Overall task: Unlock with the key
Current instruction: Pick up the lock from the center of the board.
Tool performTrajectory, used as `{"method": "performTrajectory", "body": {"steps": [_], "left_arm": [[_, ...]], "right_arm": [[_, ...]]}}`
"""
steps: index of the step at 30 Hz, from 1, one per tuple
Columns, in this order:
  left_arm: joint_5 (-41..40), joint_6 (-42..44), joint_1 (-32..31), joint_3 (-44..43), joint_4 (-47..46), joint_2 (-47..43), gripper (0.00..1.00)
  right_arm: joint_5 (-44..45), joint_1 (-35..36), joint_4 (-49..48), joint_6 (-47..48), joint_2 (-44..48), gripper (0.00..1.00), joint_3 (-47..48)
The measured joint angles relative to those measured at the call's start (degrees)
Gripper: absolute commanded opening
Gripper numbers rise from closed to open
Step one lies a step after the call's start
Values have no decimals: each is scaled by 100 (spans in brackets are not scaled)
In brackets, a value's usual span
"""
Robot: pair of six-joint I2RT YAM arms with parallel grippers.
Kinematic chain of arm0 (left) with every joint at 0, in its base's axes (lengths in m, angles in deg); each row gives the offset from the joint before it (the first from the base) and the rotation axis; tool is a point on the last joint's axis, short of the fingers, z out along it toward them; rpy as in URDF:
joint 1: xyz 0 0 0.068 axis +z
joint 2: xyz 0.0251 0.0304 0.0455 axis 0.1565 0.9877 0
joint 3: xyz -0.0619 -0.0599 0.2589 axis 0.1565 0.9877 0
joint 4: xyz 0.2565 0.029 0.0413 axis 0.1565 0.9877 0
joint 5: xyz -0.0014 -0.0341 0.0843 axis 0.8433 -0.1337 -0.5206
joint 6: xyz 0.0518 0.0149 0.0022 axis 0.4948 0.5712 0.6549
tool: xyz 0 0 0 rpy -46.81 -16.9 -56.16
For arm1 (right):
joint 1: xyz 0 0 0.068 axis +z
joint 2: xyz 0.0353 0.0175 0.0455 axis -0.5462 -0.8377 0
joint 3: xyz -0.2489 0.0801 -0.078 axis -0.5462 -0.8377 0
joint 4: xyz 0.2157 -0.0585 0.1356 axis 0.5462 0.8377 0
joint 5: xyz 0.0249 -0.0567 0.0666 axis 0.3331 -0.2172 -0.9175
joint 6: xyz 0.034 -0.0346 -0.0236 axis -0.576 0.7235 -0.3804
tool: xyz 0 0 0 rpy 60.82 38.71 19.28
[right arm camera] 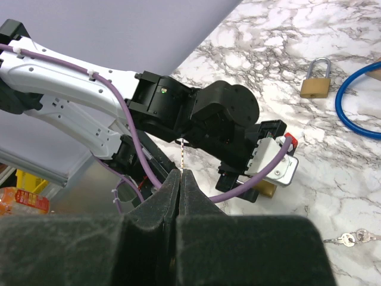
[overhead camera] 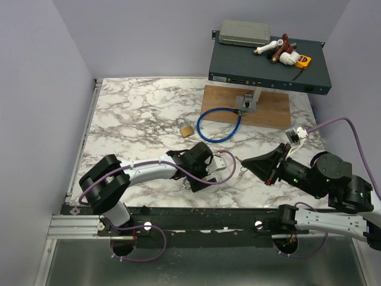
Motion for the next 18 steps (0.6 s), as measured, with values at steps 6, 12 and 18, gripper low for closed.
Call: {"method": "performTrajectory", "body": {"steps": [6, 12, 18], "left_arm": [[-203, 61, -63, -205, 380, 428, 98], [-295, 55, -166, -564, 599, 708, 76], [-225, -87, -203, -678, 673, 798, 42]], "right_arm": [[0, 0, 61, 2, 4, 1, 2], [0, 0, 98, 9, 4, 1, 13], [-2, 0, 149, 11, -17, 1, 103]]}}
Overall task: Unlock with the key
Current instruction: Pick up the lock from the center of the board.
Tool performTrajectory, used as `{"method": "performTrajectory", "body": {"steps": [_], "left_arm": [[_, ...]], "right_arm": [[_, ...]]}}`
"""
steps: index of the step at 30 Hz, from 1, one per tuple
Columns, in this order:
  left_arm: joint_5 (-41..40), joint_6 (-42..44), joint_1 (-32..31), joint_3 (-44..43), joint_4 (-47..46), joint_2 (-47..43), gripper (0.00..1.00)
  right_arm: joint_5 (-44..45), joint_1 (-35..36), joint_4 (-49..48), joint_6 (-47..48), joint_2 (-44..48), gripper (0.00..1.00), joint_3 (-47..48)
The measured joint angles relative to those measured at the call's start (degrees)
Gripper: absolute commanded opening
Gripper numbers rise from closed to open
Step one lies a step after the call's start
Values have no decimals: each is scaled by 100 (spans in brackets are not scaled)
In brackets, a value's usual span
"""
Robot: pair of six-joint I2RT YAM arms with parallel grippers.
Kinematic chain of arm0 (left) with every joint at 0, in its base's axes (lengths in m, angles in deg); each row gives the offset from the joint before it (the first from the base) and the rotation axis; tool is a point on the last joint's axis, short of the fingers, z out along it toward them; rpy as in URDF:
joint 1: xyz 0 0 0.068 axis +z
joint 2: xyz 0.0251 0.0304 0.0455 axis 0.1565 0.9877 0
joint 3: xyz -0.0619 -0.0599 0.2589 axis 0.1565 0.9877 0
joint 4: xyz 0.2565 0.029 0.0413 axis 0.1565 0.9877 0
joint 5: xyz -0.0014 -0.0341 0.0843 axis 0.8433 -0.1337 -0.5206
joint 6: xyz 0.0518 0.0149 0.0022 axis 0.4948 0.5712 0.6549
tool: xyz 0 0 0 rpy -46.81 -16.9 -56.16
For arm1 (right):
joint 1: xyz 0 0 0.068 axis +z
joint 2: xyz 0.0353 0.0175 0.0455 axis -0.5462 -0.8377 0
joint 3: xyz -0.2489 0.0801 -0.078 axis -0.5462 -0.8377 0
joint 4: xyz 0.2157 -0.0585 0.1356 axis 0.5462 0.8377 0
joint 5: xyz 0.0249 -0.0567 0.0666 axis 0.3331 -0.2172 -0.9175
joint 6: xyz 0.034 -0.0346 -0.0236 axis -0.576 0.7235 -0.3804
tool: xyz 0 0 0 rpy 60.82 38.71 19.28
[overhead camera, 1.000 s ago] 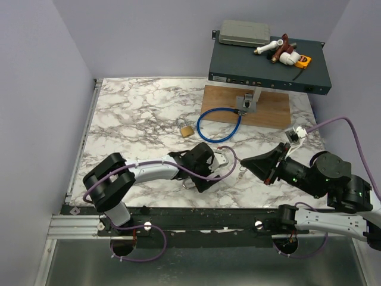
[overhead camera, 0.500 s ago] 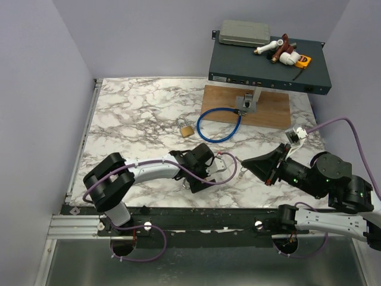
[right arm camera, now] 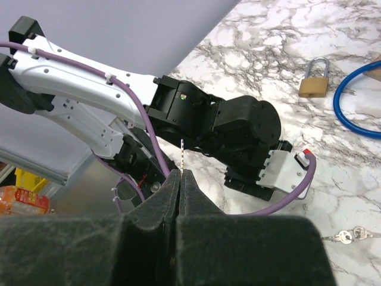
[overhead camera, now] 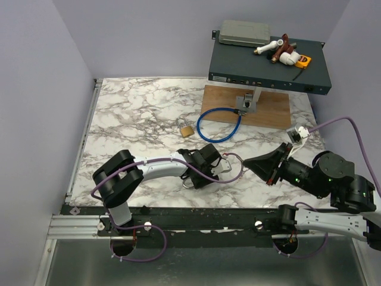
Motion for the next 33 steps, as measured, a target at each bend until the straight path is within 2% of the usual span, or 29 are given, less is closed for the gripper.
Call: {"method": "performTrajectory", "body": {"steps": [7, 12, 13, 15, 20, 23, 28, 33], "left_arm": [[199, -210, -4, 39, -153, -20, 27], [634, -376, -7, 68, -304, -39, 20], [715, -382, -7, 72, -345, -39, 16], [863, -382, -7, 74, -411, -39, 0], [1263, -350, 59, 76, -638, -66, 0], [1399, -188, 184, 90, -470, -352, 0], [1567, 490, 654, -229, 678, -1467, 0], [1790, 1473, 1069, -511, 1390, -3191, 0]], "right_arm": [[2, 0, 59, -4, 24, 1, 131], [4, 0, 90, -4, 61, 1, 129], [4, 0, 90, -4, 68, 1, 125], [7, 0, 90, -4, 92, 1, 114], [24, 0, 90, -2, 98, 1, 111], [52, 0, 92, 46, 52, 1, 133], [66, 0, 85, 212, -225, 1, 378], [50, 0, 42, 361, -345, 1, 514]]}}
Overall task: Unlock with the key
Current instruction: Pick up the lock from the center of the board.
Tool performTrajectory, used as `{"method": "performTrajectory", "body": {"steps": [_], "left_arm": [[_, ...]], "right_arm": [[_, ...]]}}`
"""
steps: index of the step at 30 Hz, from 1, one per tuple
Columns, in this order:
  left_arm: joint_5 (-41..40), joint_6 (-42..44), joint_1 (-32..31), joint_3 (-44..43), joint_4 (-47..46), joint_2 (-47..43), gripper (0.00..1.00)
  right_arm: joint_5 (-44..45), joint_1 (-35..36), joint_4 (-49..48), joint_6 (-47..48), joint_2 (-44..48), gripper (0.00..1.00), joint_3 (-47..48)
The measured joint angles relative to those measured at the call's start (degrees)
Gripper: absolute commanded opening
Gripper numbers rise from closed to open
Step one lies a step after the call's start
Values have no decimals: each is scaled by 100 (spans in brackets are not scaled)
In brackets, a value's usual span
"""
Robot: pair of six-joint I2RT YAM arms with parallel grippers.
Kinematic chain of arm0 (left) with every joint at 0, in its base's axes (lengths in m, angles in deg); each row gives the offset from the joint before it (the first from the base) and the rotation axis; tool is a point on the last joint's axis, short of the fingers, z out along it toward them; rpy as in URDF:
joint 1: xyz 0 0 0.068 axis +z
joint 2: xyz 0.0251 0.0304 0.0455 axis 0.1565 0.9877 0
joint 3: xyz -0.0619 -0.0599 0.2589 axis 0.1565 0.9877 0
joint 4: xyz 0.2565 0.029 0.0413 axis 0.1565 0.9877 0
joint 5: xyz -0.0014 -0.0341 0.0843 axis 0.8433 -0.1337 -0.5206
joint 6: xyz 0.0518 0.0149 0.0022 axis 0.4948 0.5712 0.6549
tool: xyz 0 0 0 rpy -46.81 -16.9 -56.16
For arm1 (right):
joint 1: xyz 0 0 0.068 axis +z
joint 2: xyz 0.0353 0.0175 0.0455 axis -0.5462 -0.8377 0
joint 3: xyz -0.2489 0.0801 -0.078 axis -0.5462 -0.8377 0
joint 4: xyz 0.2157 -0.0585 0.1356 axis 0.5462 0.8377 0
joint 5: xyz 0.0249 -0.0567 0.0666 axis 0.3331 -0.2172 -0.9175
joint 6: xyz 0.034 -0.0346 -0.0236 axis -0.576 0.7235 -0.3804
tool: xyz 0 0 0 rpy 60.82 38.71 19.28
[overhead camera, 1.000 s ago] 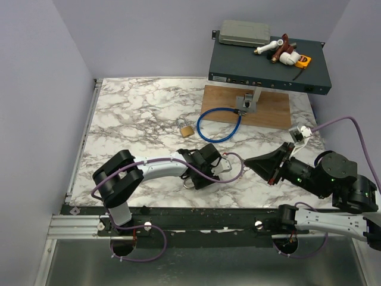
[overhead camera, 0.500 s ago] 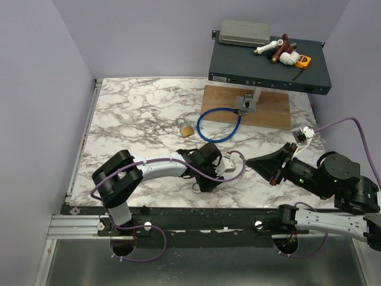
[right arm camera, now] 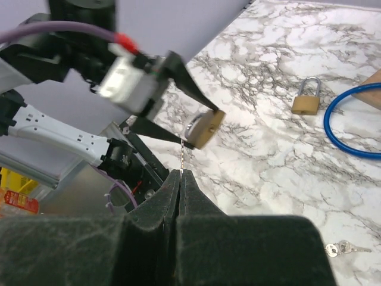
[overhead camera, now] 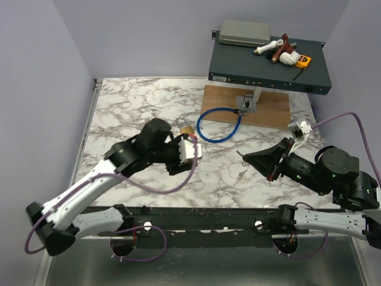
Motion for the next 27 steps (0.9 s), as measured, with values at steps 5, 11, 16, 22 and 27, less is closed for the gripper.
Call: {"method": "performTrajectory", "body": {"steps": [5, 11, 16, 22, 27], "left_arm": [[745, 885, 74, 293, -4, -1681, 0], [1508, 1937, 24, 636, -249, -2841, 0], [1891, 2468, -133, 581, -603, -3082, 0], [2151, 2820, -306, 577, -1045, -3217, 0], [2223, 2959, -330, 581, -1484, -3329, 0]], "right_arm": [[-179, 0, -2, 125, -33, 1, 181], [-553, 0, 2, 260, -337, 1, 529], [-929, 0, 4, 387, -645, 1, 546], [-1349, 0, 2, 516, -925, 1, 608], [-1676, 0, -15, 623, -1143, 1, 793]]}}
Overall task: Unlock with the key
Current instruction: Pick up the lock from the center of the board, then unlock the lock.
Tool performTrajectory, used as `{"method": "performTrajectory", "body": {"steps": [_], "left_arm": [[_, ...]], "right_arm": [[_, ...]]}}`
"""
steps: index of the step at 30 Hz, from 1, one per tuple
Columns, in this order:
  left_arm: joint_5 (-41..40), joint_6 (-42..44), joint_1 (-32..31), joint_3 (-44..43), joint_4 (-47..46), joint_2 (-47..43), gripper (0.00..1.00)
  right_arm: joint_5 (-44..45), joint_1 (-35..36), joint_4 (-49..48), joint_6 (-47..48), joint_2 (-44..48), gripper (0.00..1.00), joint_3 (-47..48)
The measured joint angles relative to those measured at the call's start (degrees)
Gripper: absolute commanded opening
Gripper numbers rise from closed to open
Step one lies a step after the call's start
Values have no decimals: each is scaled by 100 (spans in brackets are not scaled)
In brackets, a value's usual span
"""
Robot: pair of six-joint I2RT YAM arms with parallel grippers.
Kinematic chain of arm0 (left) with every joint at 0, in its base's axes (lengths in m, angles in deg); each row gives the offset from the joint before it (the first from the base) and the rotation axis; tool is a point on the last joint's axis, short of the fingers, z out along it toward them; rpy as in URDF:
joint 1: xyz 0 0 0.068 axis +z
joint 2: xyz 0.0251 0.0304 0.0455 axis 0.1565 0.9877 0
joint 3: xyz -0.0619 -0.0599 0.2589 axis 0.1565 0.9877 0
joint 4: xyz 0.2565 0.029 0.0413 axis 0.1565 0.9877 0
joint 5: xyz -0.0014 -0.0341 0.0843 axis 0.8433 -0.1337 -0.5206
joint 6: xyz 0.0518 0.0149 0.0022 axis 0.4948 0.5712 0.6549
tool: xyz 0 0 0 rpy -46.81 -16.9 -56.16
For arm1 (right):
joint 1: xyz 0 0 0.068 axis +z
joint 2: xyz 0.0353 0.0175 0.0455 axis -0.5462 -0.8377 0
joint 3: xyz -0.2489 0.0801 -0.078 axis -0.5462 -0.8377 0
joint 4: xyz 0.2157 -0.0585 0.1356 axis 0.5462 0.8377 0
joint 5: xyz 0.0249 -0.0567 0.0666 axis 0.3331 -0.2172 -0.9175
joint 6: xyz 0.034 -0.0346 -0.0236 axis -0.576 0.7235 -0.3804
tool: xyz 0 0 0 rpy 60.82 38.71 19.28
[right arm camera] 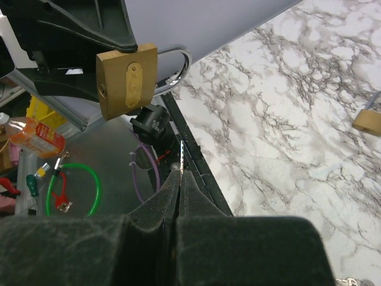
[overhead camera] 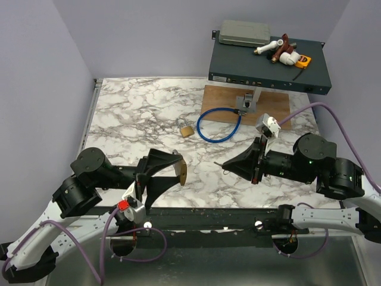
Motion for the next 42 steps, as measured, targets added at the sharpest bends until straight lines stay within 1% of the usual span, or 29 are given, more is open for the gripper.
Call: {"method": "performTrajectory", "body": {"steps": [9, 17, 21, 29, 35, 42], "left_arm": [[122, 538, -26, 177, -330, -195, 0], [7, 852, -48, 334, -337, -184, 0], [-549, 964, -120, 380, -339, -68, 0], [-2426, 1307, -210, 621, -540, 457, 0], [-2953, 1486, -286, 754, -542, 415, 0], [-3117, 1554, -313, 678, -391, 404, 0]], "right_arm": [[-494, 0, -2, 114, -304, 1, 179], [-723, 0, -13, 164, -507, 1, 409], [-745, 0, -31, 168, -562, 1, 409], [-575, 0, -70, 256, -861, 1, 407], [-210, 0, -94, 282, -1165, 1, 492], [247, 0, -210, 321, -1397, 1, 498]]}}
